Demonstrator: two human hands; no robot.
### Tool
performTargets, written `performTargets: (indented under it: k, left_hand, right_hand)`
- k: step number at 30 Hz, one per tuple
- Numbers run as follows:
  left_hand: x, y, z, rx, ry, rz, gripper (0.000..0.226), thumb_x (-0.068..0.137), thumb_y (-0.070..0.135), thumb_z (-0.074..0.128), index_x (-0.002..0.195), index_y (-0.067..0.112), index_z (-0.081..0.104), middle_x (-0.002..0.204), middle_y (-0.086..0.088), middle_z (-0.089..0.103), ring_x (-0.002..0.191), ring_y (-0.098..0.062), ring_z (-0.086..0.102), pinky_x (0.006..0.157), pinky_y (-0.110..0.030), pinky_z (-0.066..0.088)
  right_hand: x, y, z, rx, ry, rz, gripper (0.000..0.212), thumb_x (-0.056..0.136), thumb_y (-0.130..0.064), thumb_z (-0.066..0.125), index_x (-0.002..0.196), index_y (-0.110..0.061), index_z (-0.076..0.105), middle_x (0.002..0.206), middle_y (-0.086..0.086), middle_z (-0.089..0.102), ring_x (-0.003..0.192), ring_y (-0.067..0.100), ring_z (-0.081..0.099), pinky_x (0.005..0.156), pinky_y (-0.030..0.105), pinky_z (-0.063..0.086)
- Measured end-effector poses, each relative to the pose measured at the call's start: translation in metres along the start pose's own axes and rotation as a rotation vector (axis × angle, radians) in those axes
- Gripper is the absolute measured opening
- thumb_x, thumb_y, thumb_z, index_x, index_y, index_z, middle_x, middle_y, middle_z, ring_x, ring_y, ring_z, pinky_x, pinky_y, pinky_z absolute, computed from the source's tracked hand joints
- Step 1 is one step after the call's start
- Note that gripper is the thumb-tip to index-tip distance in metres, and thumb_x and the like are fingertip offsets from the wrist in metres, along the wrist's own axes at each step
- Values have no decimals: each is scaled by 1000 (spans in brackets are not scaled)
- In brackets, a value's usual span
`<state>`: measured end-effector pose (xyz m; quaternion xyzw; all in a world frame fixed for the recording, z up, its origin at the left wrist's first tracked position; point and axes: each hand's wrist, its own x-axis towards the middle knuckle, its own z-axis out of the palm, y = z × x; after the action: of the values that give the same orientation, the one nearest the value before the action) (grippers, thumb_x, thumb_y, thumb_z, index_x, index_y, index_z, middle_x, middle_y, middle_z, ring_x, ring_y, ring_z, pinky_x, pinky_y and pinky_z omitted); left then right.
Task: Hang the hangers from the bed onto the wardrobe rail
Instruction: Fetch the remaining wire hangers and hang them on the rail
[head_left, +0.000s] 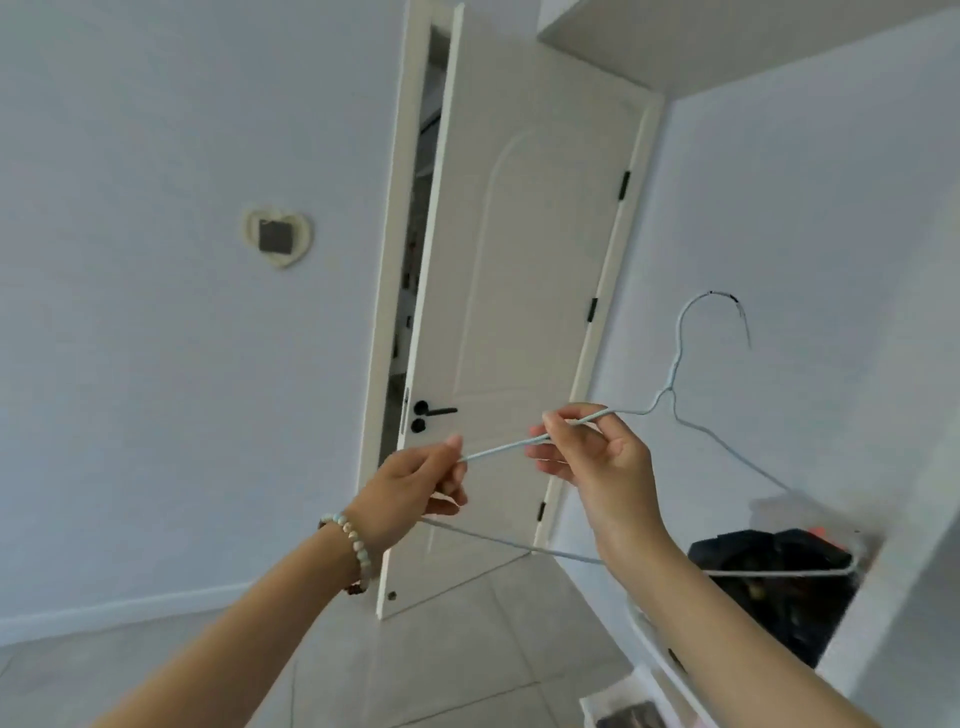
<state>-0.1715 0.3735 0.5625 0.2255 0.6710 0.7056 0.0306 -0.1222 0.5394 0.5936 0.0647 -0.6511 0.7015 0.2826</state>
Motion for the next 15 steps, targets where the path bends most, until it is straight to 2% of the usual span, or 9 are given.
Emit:
performTargets:
  k: [3,7,15]
  left_hand:
    - [16,42,52,-30,-111,28,42,95,33,43,60,14,51,53,7,48,62,-8,60,64,-20,54]
    - [27,87,135,-82,-281,47,40,93,35,45,60,13,50,53,5,45,61,-9,61,62,-22,54]
    - [26,146,317,-94,-468,99,40,95,33,46,62,12,51,60,-1,45,56,-8,60,62,-23,57]
  right_hand:
    - [0,-52,-53,-60,48,-91,7,87,-9,62,92,-4,61,81,13,72,68,20,70,62,22,55]
    - [-7,-106,-129,-111,156,-150,1,88,-8,60,88,-7,60,78,7,74,66,17,70,60,21,54]
    - [-24,-186,-281,-136,419,-212,12,87,-13,63,97,-9,60,84,6,75,65,17,70,61,22,56]
